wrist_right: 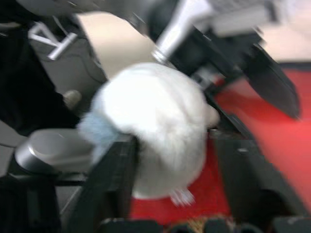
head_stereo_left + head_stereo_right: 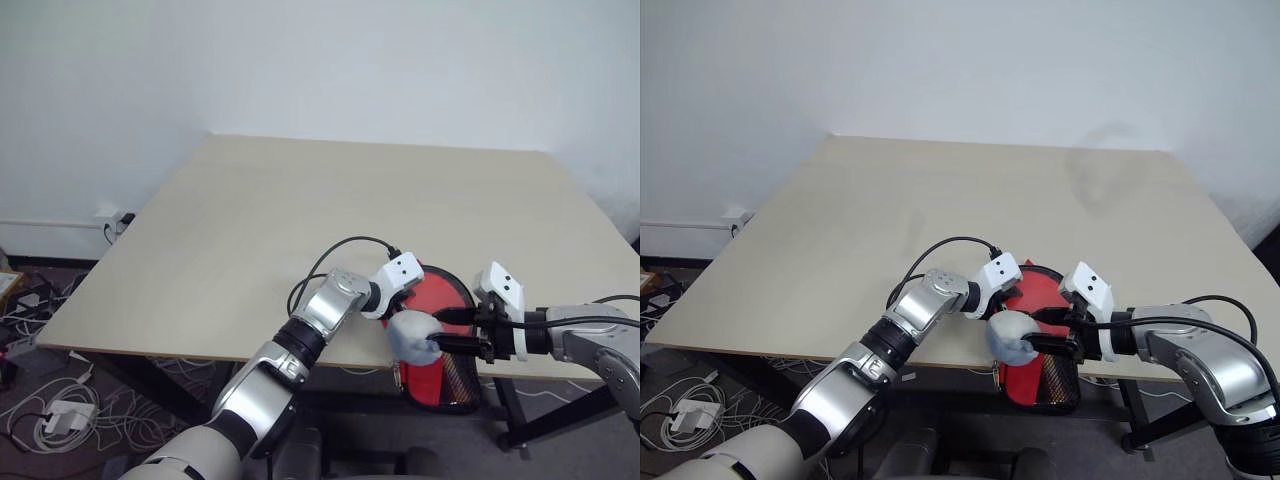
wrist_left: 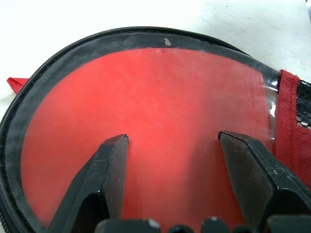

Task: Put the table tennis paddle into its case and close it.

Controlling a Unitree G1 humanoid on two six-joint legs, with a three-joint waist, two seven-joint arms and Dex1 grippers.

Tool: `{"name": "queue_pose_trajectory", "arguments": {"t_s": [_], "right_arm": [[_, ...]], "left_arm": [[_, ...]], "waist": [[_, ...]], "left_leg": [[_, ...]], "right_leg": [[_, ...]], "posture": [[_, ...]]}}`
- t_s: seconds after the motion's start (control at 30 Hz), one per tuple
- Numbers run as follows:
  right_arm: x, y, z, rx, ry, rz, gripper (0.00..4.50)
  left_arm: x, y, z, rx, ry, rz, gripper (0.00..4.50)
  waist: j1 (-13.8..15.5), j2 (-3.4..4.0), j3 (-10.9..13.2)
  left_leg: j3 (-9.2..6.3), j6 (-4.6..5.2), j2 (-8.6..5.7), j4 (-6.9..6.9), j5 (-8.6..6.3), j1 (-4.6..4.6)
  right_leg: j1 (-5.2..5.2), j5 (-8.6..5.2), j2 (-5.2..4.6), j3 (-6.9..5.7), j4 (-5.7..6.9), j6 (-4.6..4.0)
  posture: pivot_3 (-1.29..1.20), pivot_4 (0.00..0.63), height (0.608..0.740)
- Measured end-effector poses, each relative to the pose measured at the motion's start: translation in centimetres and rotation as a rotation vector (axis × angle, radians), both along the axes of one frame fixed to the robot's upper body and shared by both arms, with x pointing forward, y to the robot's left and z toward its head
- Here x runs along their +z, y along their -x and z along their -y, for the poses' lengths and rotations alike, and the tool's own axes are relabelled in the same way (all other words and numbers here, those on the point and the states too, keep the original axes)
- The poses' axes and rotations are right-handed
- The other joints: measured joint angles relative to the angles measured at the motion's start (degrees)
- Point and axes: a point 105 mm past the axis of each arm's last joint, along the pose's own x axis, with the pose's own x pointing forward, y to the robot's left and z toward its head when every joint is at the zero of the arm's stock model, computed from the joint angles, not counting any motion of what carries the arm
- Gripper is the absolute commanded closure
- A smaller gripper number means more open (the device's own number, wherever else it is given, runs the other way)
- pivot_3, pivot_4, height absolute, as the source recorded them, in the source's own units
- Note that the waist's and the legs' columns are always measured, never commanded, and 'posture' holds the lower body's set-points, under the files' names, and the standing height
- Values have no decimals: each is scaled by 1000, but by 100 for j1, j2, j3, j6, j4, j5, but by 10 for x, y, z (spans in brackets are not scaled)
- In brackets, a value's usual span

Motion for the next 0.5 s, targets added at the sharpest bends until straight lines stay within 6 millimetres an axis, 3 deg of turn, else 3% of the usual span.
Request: {"name": "queue_pose_trajectory", "arguments": {"t_s": [0.2, 0.5], "right_arm": [[1, 1, 18, -30, 41, 4, 1706], [30, -8, 38, -102, 37, 125, 1706]], "left_arm": [[0, 0, -2, 0, 0, 4, 1381], [1, -5, -4, 9, 2, 13, 1381]], "waist": [[-1, 3, 2], [-12, 4, 3]], "left_leg": [[0, 0, 0, 0, 0, 0], [0, 0, 1, 0, 0, 1]], "right_leg": [[0, 0, 0, 0, 0, 1], [0, 0, 0, 0, 0, 0]], "posture": [[0, 0, 715], [0, 0, 715]]}}
